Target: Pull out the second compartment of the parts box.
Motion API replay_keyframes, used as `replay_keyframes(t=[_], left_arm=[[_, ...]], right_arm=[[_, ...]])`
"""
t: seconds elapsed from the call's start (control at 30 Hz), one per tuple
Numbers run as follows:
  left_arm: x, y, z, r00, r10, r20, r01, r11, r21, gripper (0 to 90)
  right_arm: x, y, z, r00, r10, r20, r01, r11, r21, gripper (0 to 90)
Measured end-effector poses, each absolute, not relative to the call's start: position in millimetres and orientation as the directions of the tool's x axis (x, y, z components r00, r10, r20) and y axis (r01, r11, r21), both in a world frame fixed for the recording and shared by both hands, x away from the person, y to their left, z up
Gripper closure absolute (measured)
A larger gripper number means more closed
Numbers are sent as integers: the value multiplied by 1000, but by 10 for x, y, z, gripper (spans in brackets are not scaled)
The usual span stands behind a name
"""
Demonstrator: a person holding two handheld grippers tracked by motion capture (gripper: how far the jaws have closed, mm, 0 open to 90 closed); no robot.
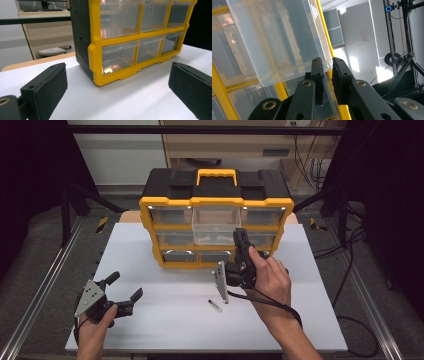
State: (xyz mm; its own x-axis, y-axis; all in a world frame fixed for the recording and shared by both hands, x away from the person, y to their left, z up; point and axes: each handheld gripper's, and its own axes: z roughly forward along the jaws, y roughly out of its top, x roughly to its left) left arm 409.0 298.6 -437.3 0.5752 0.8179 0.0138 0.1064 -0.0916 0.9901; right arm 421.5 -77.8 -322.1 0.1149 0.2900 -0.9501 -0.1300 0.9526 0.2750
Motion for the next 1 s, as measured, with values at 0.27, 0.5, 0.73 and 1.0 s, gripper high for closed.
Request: replay_keyframes(t=[0.27,0.5,0.73,1.0], left_arm=[[4089,2983,-4372,576,817,16,105,-94,990,20],[4090,2979,-4373,577,816,19,105,-98,990,20],[4090,2981,-4373,576,817,18,106,-96,990,20],[4091,2982,-4373,576,817,17,106,-96,990,20]], right_arm=[[4180,-778,-3212,110,296,-949,-132,951,281,796],[4149,-789,-3227,106,299,-949,-135,949,284,794],[4104,-782,-3215,100,298,-949,-140,949,283,792],[4078,-782,-3212,97,302,-948,-140,947,288,791]])
